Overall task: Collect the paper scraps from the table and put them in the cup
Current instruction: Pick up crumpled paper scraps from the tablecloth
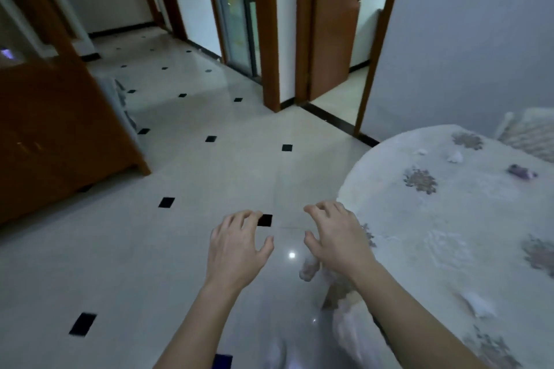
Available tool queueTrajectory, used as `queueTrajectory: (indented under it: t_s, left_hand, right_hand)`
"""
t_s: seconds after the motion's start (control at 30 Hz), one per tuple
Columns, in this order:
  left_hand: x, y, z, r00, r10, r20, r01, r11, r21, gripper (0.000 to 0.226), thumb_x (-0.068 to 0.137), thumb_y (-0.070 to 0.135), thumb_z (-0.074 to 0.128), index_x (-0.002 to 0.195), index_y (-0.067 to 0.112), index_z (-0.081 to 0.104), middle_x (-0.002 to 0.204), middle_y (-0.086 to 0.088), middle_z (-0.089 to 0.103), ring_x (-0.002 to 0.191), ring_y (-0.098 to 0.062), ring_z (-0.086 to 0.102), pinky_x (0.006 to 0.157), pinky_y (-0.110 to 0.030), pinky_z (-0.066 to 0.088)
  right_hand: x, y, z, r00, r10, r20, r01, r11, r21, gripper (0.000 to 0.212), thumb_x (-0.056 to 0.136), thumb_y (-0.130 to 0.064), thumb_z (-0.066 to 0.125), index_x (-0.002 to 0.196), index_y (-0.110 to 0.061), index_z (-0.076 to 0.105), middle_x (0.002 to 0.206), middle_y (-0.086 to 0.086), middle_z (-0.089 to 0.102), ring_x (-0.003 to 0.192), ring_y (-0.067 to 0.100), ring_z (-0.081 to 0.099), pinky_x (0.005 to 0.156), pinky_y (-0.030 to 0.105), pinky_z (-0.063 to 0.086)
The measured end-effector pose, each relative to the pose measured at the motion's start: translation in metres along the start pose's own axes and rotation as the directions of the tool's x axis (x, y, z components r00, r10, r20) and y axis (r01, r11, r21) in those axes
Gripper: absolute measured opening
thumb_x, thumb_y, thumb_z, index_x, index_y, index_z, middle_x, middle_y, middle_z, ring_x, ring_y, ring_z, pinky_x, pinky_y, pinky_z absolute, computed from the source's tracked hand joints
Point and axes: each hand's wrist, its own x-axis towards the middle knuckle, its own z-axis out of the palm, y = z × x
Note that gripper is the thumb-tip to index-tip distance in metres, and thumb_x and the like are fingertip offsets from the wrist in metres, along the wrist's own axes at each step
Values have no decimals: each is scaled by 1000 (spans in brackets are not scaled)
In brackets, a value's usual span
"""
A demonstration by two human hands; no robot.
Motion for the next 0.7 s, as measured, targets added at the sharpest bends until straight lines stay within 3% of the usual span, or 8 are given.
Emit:
queueTrajectory:
  t_s: [0.2,0.37,0.53,0.7]
  left_hand:
    - [116,20,42,959,260,109,-248,962,-112,56,77,55,43,120,24,62,118,3,65,111,-22,57,86,-41,48]
    - [168,61,81,869,465,169,-433,880,-193,52,80,53,47,119,22,63,119,1,65,109,-24,57,85,-42,48]
    - [182,116,128,703,657,274,-581,751,-313,55,81,55,45,123,25,60,121,2,63,111,-24,56,90,-41,49]
    - [181,148,176,567,744,352,-658,667,-350,62,81,60,36,123,22,62,119,0,65,107,-26,59,85,-42,51]
  right_hand:
    - [36,51,-7,954,294,-54,-298,950,-89,41,75,-34,58,113,-20,65,105,3,66,100,26,61,78,40,52]
    - [25,84,-16,865,492,-102,-502,853,-146,43,77,-34,62,117,-20,64,107,3,65,103,25,61,78,40,53]
    - [-36,119,-22,705,700,-114,-708,687,-164,43,85,-35,58,124,-20,61,115,4,64,105,26,60,80,41,54]
    - [-111,147,-19,475,878,-65,-877,467,-111,41,93,-35,52,133,-23,53,124,1,58,103,23,58,79,37,52]
